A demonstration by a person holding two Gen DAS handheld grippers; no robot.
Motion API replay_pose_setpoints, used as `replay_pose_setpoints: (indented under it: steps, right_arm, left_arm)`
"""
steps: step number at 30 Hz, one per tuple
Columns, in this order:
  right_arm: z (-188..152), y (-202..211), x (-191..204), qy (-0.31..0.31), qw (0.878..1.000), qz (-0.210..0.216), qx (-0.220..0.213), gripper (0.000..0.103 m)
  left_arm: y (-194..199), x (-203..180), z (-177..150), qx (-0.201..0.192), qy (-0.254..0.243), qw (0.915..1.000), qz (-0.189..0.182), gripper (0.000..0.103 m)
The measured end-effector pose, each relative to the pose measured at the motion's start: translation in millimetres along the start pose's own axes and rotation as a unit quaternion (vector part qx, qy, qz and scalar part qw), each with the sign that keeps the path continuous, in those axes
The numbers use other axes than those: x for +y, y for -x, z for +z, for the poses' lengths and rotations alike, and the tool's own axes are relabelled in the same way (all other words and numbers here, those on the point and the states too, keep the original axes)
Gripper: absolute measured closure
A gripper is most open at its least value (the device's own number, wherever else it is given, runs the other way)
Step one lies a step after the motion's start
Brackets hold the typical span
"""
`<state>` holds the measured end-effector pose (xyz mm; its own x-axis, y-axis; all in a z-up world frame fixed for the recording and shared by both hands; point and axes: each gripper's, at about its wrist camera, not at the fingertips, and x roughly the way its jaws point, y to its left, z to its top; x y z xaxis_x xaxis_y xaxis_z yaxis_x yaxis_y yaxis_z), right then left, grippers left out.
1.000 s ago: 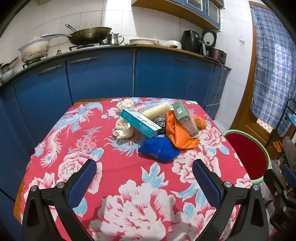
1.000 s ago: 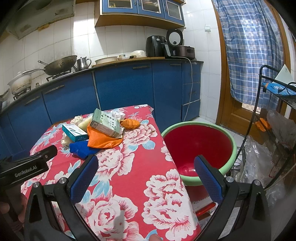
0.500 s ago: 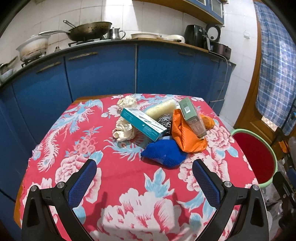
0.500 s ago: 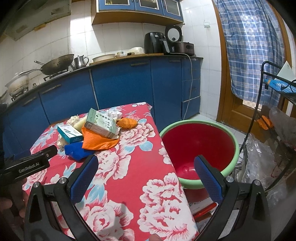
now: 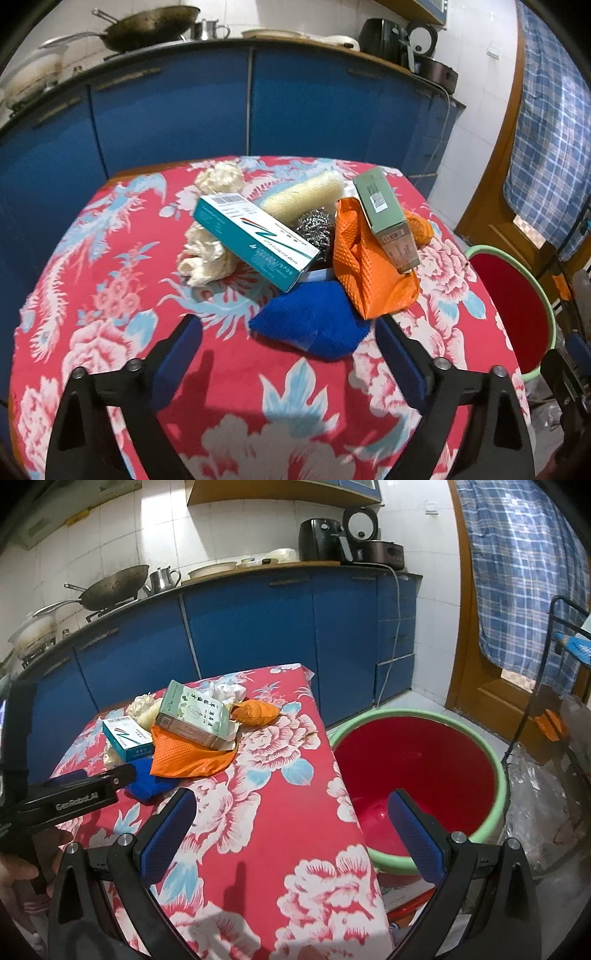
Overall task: Collect trash
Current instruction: 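Grasp the blue cloth with the left gripper while the right tool approaches the green box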
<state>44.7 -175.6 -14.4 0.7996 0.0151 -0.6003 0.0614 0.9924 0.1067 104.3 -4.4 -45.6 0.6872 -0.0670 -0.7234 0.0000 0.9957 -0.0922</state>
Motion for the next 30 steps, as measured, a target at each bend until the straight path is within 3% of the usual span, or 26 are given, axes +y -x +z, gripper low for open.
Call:
replay_pose_setpoints:
  steps: [8, 12, 14, 17, 20, 30]
  right_arm:
    - [10, -24, 4, 0.007, 1.000, 0.016, 0.016, 0.001]
    - [13, -33, 6, 0.009, 0.999, 0.022, 0.022, 0.001]
    - [14, -36, 7, 0.010, 0.999, 0.024, 0.025, 0.001]
    - [15, -41, 9, 0.011, 0.999, 0.028, 0.030, 0.001]
    - [16, -43, 12, 0.015, 0.999, 0.031, 0.031, 0.001]
    - [28, -49, 32, 0.028, 0.998, 0.054, 0.029, 0.001]
  left_arm:
    - [-31, 5, 5, 0.036, 0.020, 0.9991, -0.010, 0.034]
    - [-40, 6, 5, 0.051, 0.030, 0.9979, -0.028, 0.039]
    - [-42, 6, 4, 0.051, 0.030, 0.9976, -0.036, 0.045]
    - [-43, 5, 4, 0.050, 0.030, 0.9966, -0.058, 0.065]
    - [-39, 3, 2, 0.042, 0.024, 0.9969, -0.062, 0.074]
    - [1, 22, 7, -0.002, 0.028, 0.9981, -0.054, 0.079]
